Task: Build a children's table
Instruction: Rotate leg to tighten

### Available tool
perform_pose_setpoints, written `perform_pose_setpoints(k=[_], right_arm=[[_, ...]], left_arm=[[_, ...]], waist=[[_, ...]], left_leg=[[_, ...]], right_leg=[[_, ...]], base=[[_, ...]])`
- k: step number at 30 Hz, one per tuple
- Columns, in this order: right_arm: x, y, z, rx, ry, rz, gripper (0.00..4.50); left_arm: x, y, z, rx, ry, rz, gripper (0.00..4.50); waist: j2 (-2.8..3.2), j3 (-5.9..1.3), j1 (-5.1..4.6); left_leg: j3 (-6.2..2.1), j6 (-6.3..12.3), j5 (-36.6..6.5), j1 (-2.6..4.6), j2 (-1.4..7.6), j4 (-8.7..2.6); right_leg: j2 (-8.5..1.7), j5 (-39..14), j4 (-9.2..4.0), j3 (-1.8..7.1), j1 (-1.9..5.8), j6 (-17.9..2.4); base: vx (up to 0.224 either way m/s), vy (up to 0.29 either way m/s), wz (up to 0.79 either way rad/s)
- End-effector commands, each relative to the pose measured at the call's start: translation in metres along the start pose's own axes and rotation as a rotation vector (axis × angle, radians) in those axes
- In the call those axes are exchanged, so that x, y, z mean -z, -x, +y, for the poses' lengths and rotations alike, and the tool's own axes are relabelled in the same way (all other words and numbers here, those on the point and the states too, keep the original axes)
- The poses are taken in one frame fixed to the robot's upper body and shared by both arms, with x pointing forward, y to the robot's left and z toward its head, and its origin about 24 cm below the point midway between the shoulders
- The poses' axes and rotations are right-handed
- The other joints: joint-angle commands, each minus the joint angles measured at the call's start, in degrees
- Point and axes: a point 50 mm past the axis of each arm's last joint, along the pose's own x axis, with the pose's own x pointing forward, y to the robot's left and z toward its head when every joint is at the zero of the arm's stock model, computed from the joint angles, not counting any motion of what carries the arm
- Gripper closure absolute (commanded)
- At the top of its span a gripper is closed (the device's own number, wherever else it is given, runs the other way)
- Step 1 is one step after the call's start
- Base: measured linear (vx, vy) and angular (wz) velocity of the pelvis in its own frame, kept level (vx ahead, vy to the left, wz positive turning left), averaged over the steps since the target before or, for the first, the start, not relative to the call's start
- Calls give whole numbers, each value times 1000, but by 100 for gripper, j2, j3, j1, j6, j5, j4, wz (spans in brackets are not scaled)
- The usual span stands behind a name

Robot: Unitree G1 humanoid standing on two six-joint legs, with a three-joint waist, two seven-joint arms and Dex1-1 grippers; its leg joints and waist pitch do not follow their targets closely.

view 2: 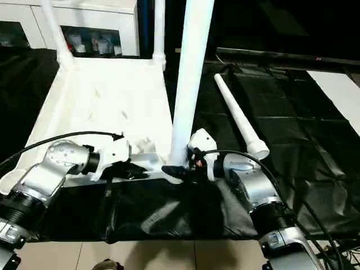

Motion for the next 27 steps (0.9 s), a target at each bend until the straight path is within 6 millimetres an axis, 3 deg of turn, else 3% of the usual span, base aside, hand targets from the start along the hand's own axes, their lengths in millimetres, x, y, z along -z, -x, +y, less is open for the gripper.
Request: perform_pose_setpoints(k=[1,3,5,7,9,10,11,12,13,17,20,23,27], right_arm=[[4,-9,9,-52,-19,13,176],[6,-11,8,-9,-46,1,178],[11,-17,-2,158,-95,-16,178],[16,-22,-11,305,-148,-14,178],[20,-28,-21,475,-252,-21,178],[21,-32,-25,545,-300,-22,178],[21,-38,-29,626,-346,-23,179],[21,-42,-30,659,-364,-23,179],[20,-45,-30,670,-372,-25,179],[11,-62,-27,683,-400,-43,179],[5,-70,-26,688,-379,-42,179],[-2,-74,-28,696,-351,-66,109],[-6,-71,-31,679,-311,-74,83]], left_arm=[[-8,-10,-2,39,-33,-21,450],[-8,-11,1,11,-13,-27,450],[-8,-16,6,-63,41,-27,450],[-10,-20,9,-120,83,-31,450],[-13,-29,13,-204,140,-28,450],[-15,-33,15,-238,163,-26,450],[-19,-41,16,-292,194,-22,450],[-21,-46,17,-320,211,-24,450],[-23,-49,17,-333,223,-28,450],[-34,-69,13,-372,263,-52,450],[-38,-77,9,-365,250,-56,450],[-38,-79,9,-375,226,-40,450],[-36,-72,10,-351,178,-51,450]], waist=[[62,-398,-5],[50,-395,-5],[44,-366,-26],[58,-321,-55],[39,-279,-138],[68,-283,-142],[54,-293,-164],[53,-285,-220],[101,-301,-205],[62,-316,-217],[87,-318,-208],[120,-328,-226],[96,-346,-219]], left_leg=[[42,272,-408,126,55,-277],[44,286,-424,126,55,-278],[46,172,-612,123,63,-306],[38,-47,-1041,138,60,-356],[12,-299,-1504,128,56,-411],[6,-350,-1632,145,52,-410],[-5,-383,-1738,170,53,-404],[-16,-413,-1748,150,53,-411],[-14,-374,-1766,179,44,-396],[18,-201,-1606,152,30,-372],[20,-161,-1526,137,26,-374],[13,-166,-1612,146,22,-377],[25,-87,-1416,133,25,-365]], right_leg=[[-254,1094,-283,289,306,-1476],[-260,1071,-287,289,305,-1491],[-278,712,-310,299,287,-1466],[-297,-88,-378,307,265,-1367],[-309,-1167,-456,328,259,-1123],[-320,-1436,-472,335,237,-1075],[-318,-1710,-511,347,208,-977],[-302,-1691,-515,351,201,-977],[-295,-1604,-530,355,180,-966],[-254,-1103,-513,368,181,-1020],[-243,-952,-503,358,183,-1035],[-238,-947,-502,353,181,-1049],[-231,-603,-482,358,199,-1101]], base=[[0,0,0],[0,0,0],[0,0,0],[0,0,0],[-58,-6,-9],[-63,-5,-11],[-56,-1,-10],[0,0,0],[0,0,0],[0,0,0],[0,0,0],[0,0,0],[0,0,0]])
